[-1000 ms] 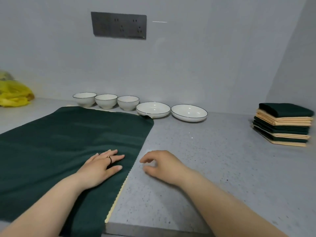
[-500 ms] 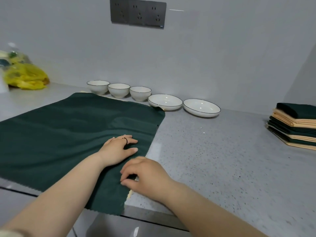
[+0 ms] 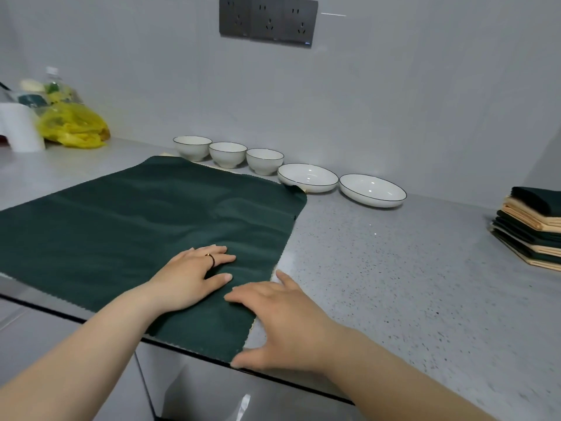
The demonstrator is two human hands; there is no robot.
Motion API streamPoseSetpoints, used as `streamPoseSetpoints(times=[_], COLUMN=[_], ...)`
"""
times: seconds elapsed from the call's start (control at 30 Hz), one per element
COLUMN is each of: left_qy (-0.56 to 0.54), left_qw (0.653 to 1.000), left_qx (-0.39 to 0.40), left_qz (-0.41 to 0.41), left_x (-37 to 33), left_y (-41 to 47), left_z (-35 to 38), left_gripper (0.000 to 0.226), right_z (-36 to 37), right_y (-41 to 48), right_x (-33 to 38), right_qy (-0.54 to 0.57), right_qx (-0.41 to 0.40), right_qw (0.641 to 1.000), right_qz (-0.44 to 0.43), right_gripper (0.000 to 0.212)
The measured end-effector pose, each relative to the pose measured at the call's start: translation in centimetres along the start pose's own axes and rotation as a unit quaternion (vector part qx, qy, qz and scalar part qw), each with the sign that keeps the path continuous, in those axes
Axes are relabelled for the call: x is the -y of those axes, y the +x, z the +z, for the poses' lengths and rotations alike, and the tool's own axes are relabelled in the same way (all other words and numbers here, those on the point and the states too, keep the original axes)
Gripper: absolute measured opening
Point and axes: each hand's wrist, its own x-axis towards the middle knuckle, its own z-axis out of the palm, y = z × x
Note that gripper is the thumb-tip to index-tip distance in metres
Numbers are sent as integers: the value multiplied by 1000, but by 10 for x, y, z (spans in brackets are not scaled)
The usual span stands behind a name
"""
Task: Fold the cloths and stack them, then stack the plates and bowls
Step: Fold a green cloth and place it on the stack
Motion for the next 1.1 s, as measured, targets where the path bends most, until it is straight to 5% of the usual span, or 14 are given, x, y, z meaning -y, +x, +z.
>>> streamPoseSetpoints(times=[0.2, 0.33, 0.57, 0.67, 0.73, 0.93, 1.1], left_qy=[13, -37, -239, -202, -121, -100, -167], left_qw=[1000, 999, 970, 976, 990, 994, 986], left_qx=[3, 3, 40, 79, 72, 19, -12], left_qz=[-3, -2, 10, 19, 8, -34, -21], left_x=[-3, -2, -16, -21, -22, -20, -30], left_y=[5, 4, -18, -29, -32, -31, -28], left_z=[2, -1, -31, -45, -48, -50, -44], left_gripper=[46, 41, 14, 24, 7, 53, 45], right_z=[13, 21, 9, 3, -1, -13, -19], right_y=[3, 4, 2, 3, 2, -9, -20], right_x=[1, 0, -7, -16, -26, -39, -41], right_qy=[-46, -36, 215, 310, 358, 432, 392], right_qx=[-59, -121, -151, -172, -196, -254, -134], right_qw=[992, 987, 961, 922, 895, 844, 902], right_qz=[-104, -95, 83, 155, 180, 193, 121], right_gripper=[39, 19, 28, 22, 16, 25, 26])
